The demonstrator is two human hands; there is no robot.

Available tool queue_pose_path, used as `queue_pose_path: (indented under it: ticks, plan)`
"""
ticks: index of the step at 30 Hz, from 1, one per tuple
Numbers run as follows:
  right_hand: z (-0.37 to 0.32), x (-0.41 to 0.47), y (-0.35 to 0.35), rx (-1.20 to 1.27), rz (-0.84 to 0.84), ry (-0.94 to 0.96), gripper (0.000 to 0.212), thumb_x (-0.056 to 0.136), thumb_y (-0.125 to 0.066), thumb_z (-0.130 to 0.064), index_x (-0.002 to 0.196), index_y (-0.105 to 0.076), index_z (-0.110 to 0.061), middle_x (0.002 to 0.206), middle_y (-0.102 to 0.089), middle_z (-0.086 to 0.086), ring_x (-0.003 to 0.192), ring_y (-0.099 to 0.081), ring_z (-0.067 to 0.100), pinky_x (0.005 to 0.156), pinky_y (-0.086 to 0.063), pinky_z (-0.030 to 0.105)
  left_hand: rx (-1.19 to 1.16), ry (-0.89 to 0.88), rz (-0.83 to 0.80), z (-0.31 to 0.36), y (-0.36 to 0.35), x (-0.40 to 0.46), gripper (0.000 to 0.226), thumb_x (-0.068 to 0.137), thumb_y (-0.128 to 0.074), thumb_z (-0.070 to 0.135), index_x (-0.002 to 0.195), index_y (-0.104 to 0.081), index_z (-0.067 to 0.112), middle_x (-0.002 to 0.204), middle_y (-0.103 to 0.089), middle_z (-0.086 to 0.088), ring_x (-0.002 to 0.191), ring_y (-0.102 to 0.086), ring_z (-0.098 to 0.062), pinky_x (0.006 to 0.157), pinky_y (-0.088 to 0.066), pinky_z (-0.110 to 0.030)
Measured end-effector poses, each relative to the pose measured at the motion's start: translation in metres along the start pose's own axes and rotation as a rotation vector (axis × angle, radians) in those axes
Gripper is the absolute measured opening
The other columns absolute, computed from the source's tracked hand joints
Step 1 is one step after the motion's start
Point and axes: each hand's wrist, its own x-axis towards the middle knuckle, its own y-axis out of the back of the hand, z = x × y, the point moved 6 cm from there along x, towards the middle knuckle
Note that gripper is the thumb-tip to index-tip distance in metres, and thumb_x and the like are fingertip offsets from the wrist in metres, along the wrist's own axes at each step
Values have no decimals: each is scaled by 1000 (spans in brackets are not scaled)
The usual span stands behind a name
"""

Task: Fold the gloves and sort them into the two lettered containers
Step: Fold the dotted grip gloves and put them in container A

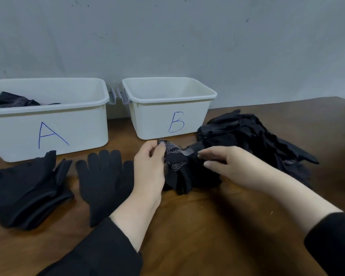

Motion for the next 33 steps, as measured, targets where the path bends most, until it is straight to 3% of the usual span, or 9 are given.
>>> queue_pose_path:
  ticks: [2, 6, 9, 13, 19, 24, 28, 30, 33]
  plan:
    - [0, -1, -12, -30, -54, 9, 55, 90, -71, -48, 141, -54, -41, 139, -56, -26, 125, -48, -10, 104, -35, 11, -36, 34, 13, -3, 1, 1, 20, 101, -53, 20, 96, -68, 8, 95, -70, -17, 80, -64, -17, 74, -52, -34]
    - [-4, 1, -39, -239, -77, 66, 73, 84, -66, -65, 149, -44, -38, 149, -47, -19, 138, -43, 10, 117, -31, 31, -91, 27, 20, -4, 1, 1, 20, 102, -50, 19, 99, -66, 7, 91, -70, -10, 81, -64, -15, 75, -52, -31]
    - [-10, 0, -55, -427, 65, 142, 51, 95, -55, -58, 140, -53, -35, 137, -53, -16, 128, -48, 12, 110, -29, 33, -88, -24, 37, 1, 2, 2, 20, 104, -48, 20, 100, -64, 8, 88, -68, -3, 82, -63, -13, 72, -51, -28]
    - [-14, 1, -49, -388, 202, 152, 17, 100, -52, -32, 111, -63, -27, 104, -65, -10, 102, -61, 18, 94, -41, 35, -40, -159, 171, 12, 13, 2, 19, 105, -45, 27, 95, -61, 25, 79, -65, 17, 78, -61, 1, 72, -50, -23]
    - [-14, -11, 32, -105, 394, 27, 23, 99, -57, -18, 120, -66, -24, 103, -73, -2, 91, -67, 21, 74, -51, 36, 101, -231, 168, 17, 15, 3, 16, 103, -47, 31, 93, -60, 32, 87, -66, 8, 81, -62, -5, 82, -54, -40]
    - [-5, -10, 101, -197, 639, -1, 17, 98, -57, -23, 112, -68, -21, 91, -70, 7, 91, -65, 32, 71, -45, 36, 127, -145, 35, 11, 4, 1, 17, 102, -49, 32, 97, -63, 24, 91, -70, 4, 91, -67, -15, 88, -57, -48]
    - [20, 5, 101, -546, 391, -227, 39, 96, -56, -38, 133, -59, -27, 127, -67, 6, 116, -58, 34, 94, -47, 48, 115, -136, 11, 13, 3, -2, 18, 103, -49, 31, 98, -65, 22, 94, -69, -2, 92, -66, -17, 89, -55, -46]
    - [17, 2, 81, -561, 335, -197, 49, 96, -61, -41, 141, -54, -25, 141, -57, 3, 127, -51, 31, 102, -43, 50, 101, -128, -8, 13, 2, -3, 18, 103, -50, 30, 98, -66, 22, 95, -70, -2, 94, -66, -17, 90, -55, -43]
    - [-15, -17, 39, -203, 388, -43, 33, 89, -66, -50, 113, -72, -28, 107, -69, -8, 98, -62, 10, 84, -49, 28, 44, -100, -21, 10, 1, -1, 18, 101, -53, 32, 93, -67, 23, 99, -67, -14, 96, -65, -28, 93, -51, -51]
